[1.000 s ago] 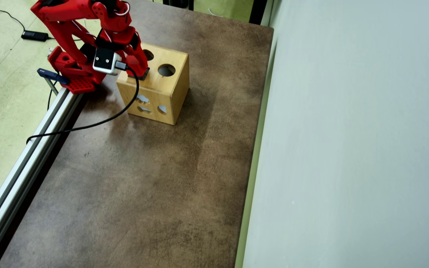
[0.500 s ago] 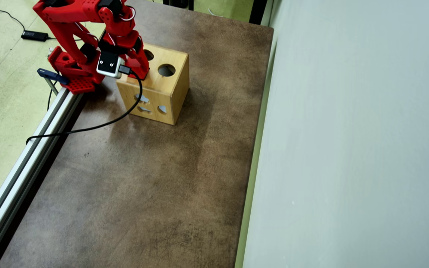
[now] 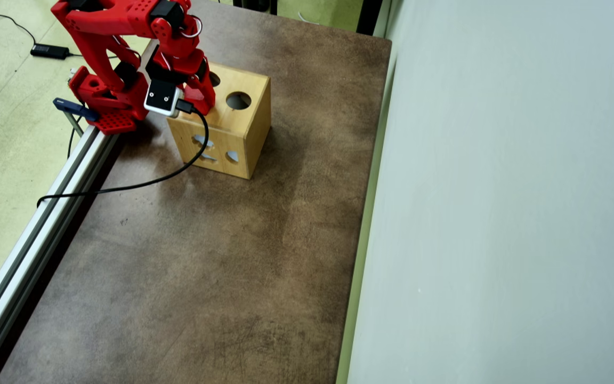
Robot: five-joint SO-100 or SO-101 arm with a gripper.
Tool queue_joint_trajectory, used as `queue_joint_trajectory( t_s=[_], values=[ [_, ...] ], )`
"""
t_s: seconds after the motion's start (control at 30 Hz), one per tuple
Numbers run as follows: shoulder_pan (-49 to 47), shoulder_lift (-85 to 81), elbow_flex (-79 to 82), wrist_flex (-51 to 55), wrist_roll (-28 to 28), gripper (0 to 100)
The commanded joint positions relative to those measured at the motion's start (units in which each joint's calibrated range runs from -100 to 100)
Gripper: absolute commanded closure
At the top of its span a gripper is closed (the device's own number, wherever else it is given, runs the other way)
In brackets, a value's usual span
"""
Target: Pick and place the red cube on the square hole
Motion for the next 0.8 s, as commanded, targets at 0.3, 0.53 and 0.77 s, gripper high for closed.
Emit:
queue_joint_trajectory(
  t_s=[0.3,0.53,0.77],
  values=[
    [0.19,5.02,0.95,0.18,0.39,93],
    [0.26,5.02,0.95,0.26,0.44,93],
    [0.19,5.02,0.95,0.26,0.44,93]
  ],
)
